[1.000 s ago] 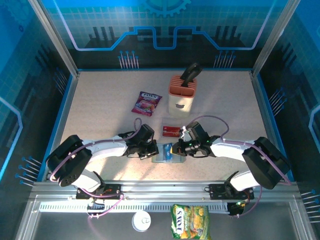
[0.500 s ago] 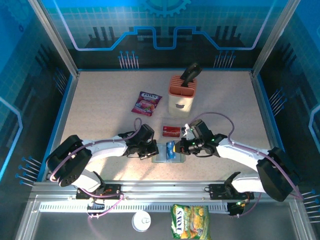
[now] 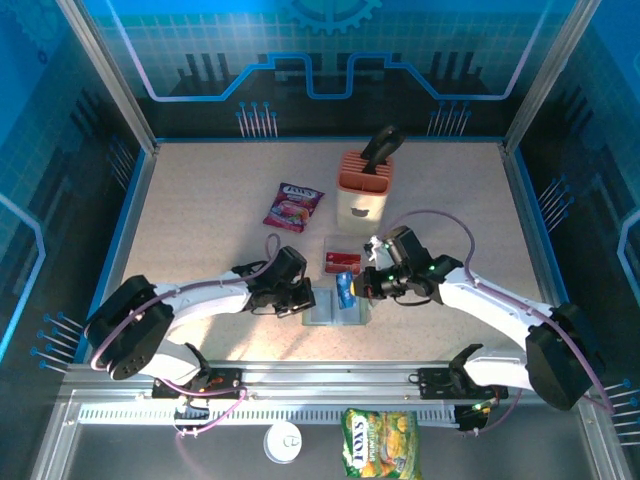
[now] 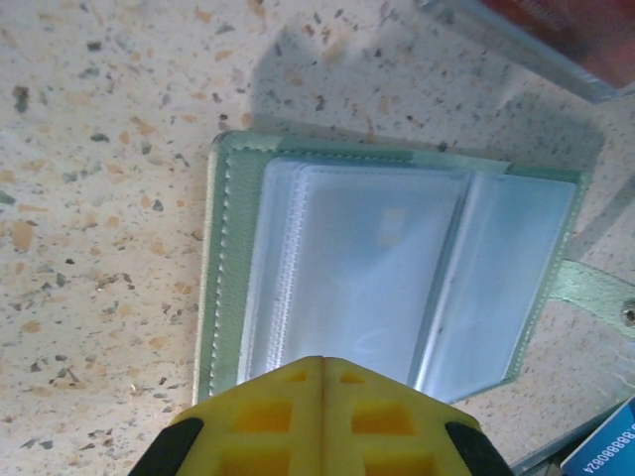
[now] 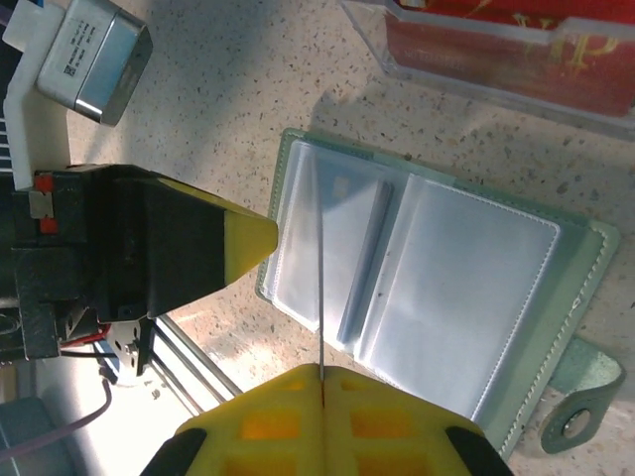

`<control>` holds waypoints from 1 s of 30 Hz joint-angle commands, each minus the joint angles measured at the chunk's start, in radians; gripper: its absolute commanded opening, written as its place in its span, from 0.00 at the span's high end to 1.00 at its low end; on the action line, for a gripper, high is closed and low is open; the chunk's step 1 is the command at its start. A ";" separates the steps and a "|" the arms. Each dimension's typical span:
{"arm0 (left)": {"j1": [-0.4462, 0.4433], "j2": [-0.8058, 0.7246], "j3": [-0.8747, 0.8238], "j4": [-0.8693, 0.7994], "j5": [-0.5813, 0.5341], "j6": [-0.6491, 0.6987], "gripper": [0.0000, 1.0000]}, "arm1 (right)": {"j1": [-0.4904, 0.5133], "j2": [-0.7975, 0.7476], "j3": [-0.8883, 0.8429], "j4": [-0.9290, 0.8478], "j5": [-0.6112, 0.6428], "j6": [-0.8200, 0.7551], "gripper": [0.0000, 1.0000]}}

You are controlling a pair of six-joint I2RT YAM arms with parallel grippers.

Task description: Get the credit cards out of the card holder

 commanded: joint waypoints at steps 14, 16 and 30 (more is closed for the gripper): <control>-0.002 -0.100 0.006 -0.034 -0.055 0.031 1.00 | -0.008 0.144 0.325 -0.506 0.186 -0.676 1.00; -0.003 -0.104 0.008 -0.042 -0.057 0.034 1.00 | -0.003 0.143 0.332 -0.513 0.189 -0.747 1.00; -0.003 -0.165 -0.031 -0.034 -0.068 0.017 1.00 | -0.002 0.277 0.555 -0.663 0.284 -1.193 1.00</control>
